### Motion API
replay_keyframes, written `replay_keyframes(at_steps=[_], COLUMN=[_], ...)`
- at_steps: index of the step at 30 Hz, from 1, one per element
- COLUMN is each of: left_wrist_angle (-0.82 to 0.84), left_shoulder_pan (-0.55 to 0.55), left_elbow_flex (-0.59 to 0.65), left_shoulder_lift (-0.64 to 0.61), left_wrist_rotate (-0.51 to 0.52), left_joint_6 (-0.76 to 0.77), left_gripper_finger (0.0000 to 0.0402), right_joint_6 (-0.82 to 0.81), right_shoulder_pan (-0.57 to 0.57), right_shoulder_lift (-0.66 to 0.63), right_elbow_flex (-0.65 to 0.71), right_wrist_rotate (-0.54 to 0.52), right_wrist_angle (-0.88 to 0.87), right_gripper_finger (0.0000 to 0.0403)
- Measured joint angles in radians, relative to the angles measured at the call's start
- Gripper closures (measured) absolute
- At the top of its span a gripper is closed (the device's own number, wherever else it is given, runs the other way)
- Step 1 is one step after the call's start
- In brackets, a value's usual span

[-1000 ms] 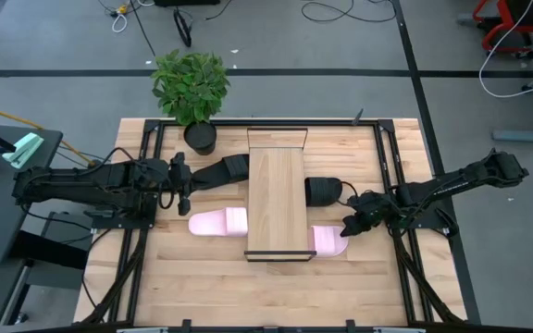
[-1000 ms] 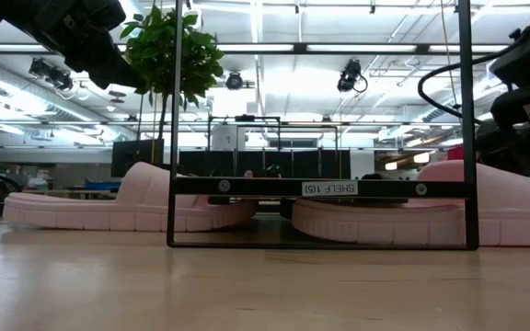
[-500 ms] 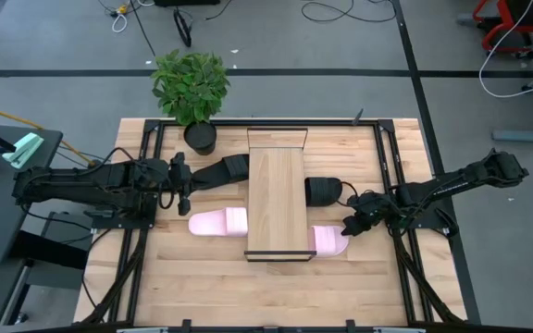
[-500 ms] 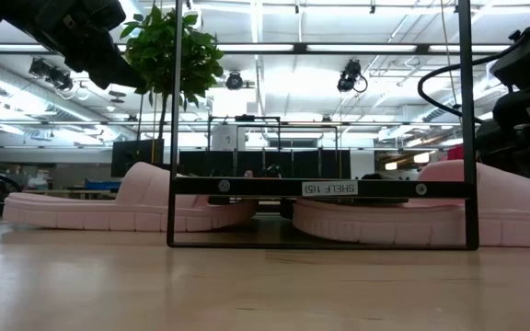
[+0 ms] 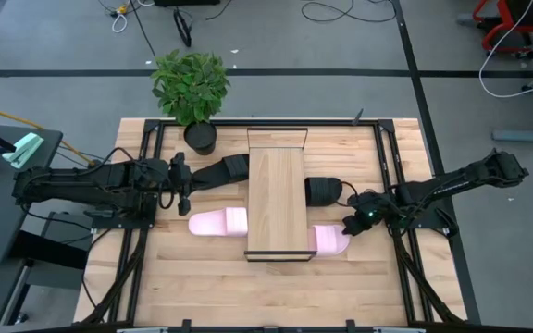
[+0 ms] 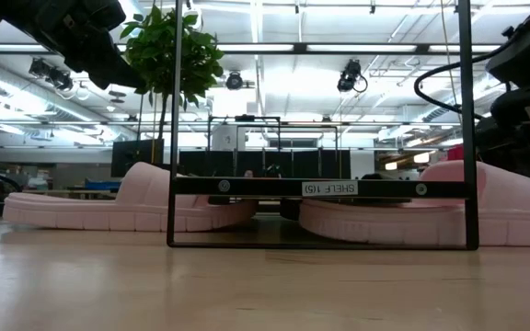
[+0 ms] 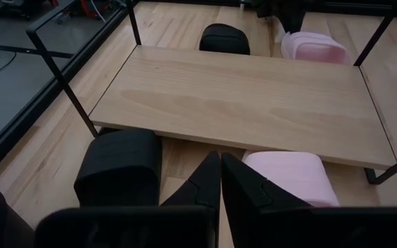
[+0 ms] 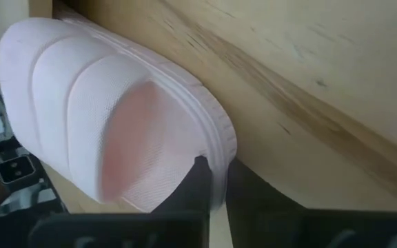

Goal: Pick and place slides into the shelf
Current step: Put the right pink slide on the shelf

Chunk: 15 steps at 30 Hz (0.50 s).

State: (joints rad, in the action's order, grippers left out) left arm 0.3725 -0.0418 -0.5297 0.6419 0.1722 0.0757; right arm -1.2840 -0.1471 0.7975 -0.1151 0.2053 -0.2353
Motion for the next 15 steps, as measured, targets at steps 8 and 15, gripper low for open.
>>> replay_keyframes(at_steps=[8, 15], left_wrist_angle=[0.000, 0.000], left_shoulder_pan=[0.000, 0.000], left_elbow_flex=[0.000, 0.000], left_shoulder_lift=[0.000, 0.000], left_wrist_rotate=[0.000, 0.000], left_joint_6=[0.000, 0.000], left_gripper_finger=[0.0372, 0.0381], right_joint_6=[0.037, 0.074], right_shoulder_pan=[0.000, 0.000], right_shoulder_lift=[-0.001, 0.000], right_elbow_flex=[-0.087, -0.192], right_wrist_rotate=[-0.023, -0.056], right_wrist_angle=[-0.192, -0.425], right_gripper_finger=[0.0380, 0.0380])
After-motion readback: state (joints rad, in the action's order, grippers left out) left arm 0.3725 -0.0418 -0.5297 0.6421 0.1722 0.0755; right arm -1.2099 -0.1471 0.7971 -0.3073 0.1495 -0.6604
